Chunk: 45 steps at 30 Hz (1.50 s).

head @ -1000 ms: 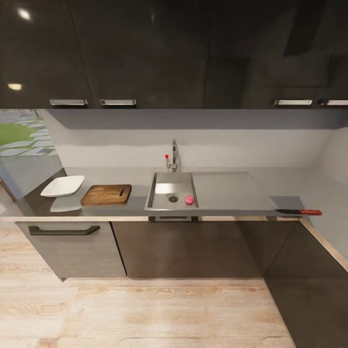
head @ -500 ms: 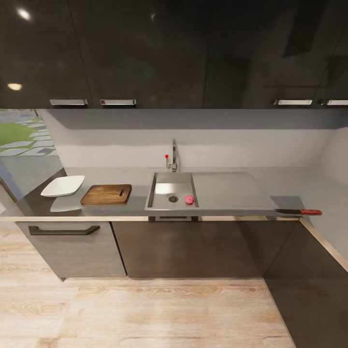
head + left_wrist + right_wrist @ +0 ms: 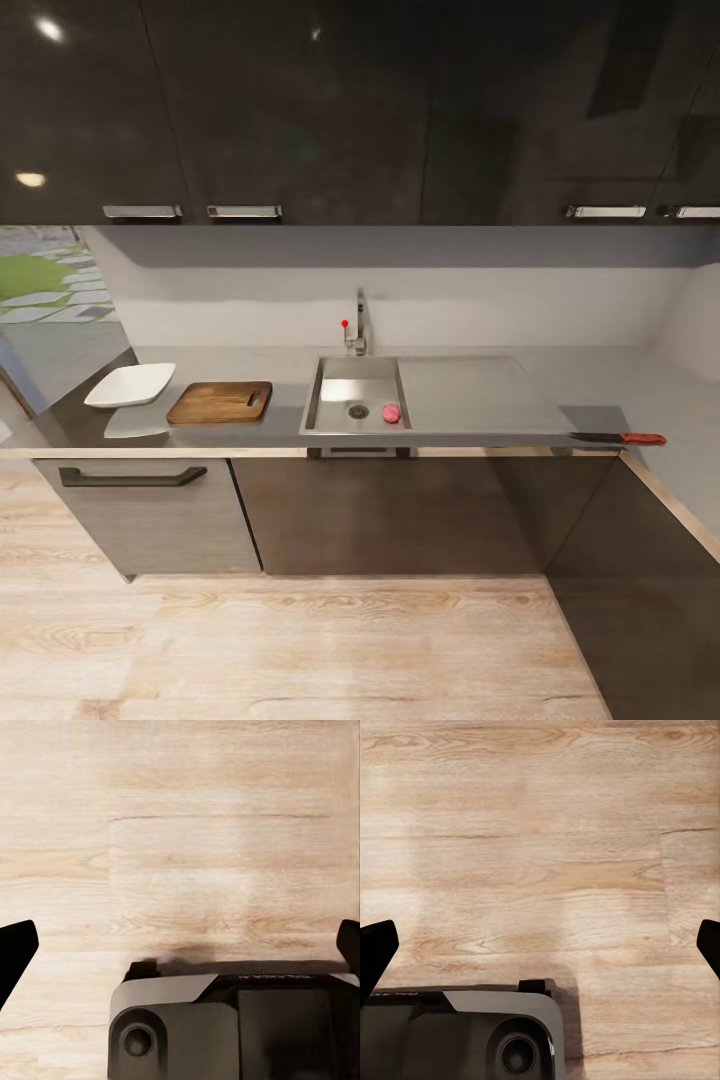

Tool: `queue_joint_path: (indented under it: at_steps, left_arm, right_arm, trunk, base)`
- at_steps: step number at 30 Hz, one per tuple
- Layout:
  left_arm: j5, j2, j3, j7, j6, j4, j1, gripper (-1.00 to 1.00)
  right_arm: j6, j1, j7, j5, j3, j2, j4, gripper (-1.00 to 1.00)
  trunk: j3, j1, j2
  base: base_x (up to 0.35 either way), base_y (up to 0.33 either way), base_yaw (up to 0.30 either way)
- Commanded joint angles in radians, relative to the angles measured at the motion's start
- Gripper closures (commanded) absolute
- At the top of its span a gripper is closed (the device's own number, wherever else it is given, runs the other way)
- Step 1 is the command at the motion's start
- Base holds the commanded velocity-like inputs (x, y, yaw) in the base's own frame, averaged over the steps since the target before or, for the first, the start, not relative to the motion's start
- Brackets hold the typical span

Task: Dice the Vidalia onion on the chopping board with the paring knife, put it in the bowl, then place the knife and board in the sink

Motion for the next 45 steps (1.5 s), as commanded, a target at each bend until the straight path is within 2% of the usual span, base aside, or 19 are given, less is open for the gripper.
queue_joint_path:
  at_steps: [1, 4, 8, 9, 13, 17, 21, 24, 25, 29, 32, 33, 36, 37, 39, 40, 41, 43, 45]
  left_arm:
    - [-0.004, -0.003, -0.009, 0.005, 0.025, -0.026, -0.001, -1.00]
    - [-0.004, -0.013, -0.056, 0.005, 0.116, -0.141, -0.014, -1.00]
    - [-0.004, -0.016, -0.106, 0.006, 0.220, -0.252, -0.039, -1.00]
    - [-0.004, -0.017, -0.125, 0.006, 0.263, -0.295, -0.048, -1.00]
    - [-0.003, -0.018, -0.186, 0.007, 0.359, -0.418, -0.084, -1.00]
    - [-0.003, -0.022, -0.224, 0.008, 0.413, -0.500, -0.123, -1.00]
    - [-0.001, -0.031, -0.244, 0.008, 0.512, -0.574, -0.189, -1.00]
    - [0.001, -0.035, -0.251, 0.009, 0.596, -0.611, -0.265, -1.00]
    - [0.002, -0.037, -0.254, 0.009, 0.629, -0.621, -0.315, -1.00]
    - [0.005, -0.040, -0.255, 0.010, 0.688, -0.629, -0.442, -1.00]
    - [0.021, -0.041, -0.256, 0.008, 0.752, -0.627, -0.543, -1.00]
    - [0.057, -0.041, -0.256, 0.008, 0.777, -0.615, -0.627, -1.00]
    - [0.107, -0.041, -0.256, 0.009, 0.787, -0.584, -0.716, -1.00]
    - [0.132, -0.041, -0.256, 0.010, 0.790, -0.555, -0.765, -1.00]
    - [0.155, -0.041, -0.256, 0.010, 0.792, -0.516, -0.819, -1.00]
    - [0.177, -0.041, -0.256, 0.010, 0.793, -0.466, -0.877, -1.00]
    - [0.189, -0.041, -0.256, 0.010, 0.793, -0.438, -0.907, -1.00]
    - [0.244, -0.041, -0.256, 0.010, 0.794, -0.310, -1.031, -1.00]
    - [0.276, -0.041, -0.256, 0.010, 0.793, -0.239, -1.093, -1.00]
  right_arm:
    - [-0.003, -0.001, 0.006, 0.006, -0.009, 0.000, 0.001, -1.00]
    - [-0.003, -0.001, 0.005, 0.006, -0.009, 0.000, 0.001, -1.00]
    - [-0.003, -0.001, 0.005, 0.006, -0.009, 0.000, 0.001, -1.00]
    - [-0.003, -0.001, 0.005, 0.006, -0.009, 0.000, 0.001, -1.00]
    - [-0.003, -0.001, 0.006, 0.006, -0.009, 0.000, 0.001, -1.00]
    - [-0.003, -0.001, 0.006, 0.006, -0.009, 0.000, 0.001, -1.00]
    - [-0.003, -0.001, 0.005, 0.006, -0.008, 0.000, 0.001, -1.00]
    - [-0.003, -0.001, 0.006, 0.006, -0.008, 0.000, 0.001, -1.00]
    - [-0.003, -0.001, 0.005, 0.006, -0.008, 0.000, 0.001, -1.00]
    - [-0.001, -0.001, 0.005, 0.006, -0.009, 0.000, 0.001, -1.00]
    - [-0.001, -0.001, 0.005, 0.006, -0.010, 0.000, 0.001, -1.00]
    - [0.000, -0.001, 0.006, 0.006, -0.010, 0.000, 0.001, -1.00]
    - [0.000, -0.001, 0.006, 0.006, -0.010, 0.000, 0.001, -1.00]
    - [0.000, -0.001, 0.005, 0.006, -0.010, 0.000, 0.001, -1.00]
    - [0.000, -0.001, 0.006, 0.006, -0.010, 0.000, 0.001, -1.00]
    - [0.000, -0.001, 0.006, 0.006, -0.010, 0.000, 0.001, -1.00]
    - [0.000, -0.001, 0.006, 0.006, -0.010, 0.000, 0.001, -1.00]
    - [0.000, -0.001, 0.006, 0.006, -0.010, 0.000, 0.001, -1.00]
    - [-0.001, -0.001, 0.006, 0.006, -0.010, 0.000, 0.001, -1.00]
  trunk:
    - [-0.002, 0.001, -0.002]
    - [-0.002, 0.001, -0.002]
    - [-0.002, 0.001, -0.002]
    - [-0.002, 0.001, -0.002]
    - [-0.002, 0.001, -0.002]
    - [-0.002, 0.001, -0.002]
    - [-0.002, 0.001, -0.002]
    - [-0.002, 0.001, -0.002]
    - [-0.002, 0.001, -0.002]
    - [-0.002, 0.001, -0.002]
    - [-0.002, 0.001, -0.002]
    - [-0.002, 0.001, -0.002]
    - [-0.002, 0.001, -0.002]
    - [-0.002, 0.001, -0.002]
    - [-0.002, 0.001, -0.002]
    - [-0.002, 0.001, -0.002]
    - [-0.002, 0.001, -0.002]
    - [-0.002, 0.001, -0.002]
    - [-0.002, 0.001, -0.002]
  base:
    - [0.000, 0.000, 0.000]
    - [0.000, 0.000, 0.000]
    - [0.000, 0.000, 0.000]
    - [0.000, 0.000, 0.000]
    - [0.000, 0.000, 0.000]
    - [0.000, 0.000, 0.000]
    - [0.000, 0.000, 0.000]
    - [0.000, 0.000, 0.000]
    - [0.000, 0.000, 0.000]
    - [0.000, 0.000, 0.000]
    - [0.000, 0.000, 0.000]
    - [0.000, 0.000, 0.000]
    - [0.000, 0.000, 0.000]
    - [0.000, 0.000, 0.000]
    - [0.000, 0.000, 0.000]
    - [0.000, 0.000, 0.000]
    - [0.000, 0.000, 0.000]
    - [0.000, 0.000, 0.000]
    - [0.000, 0.000, 0.000]
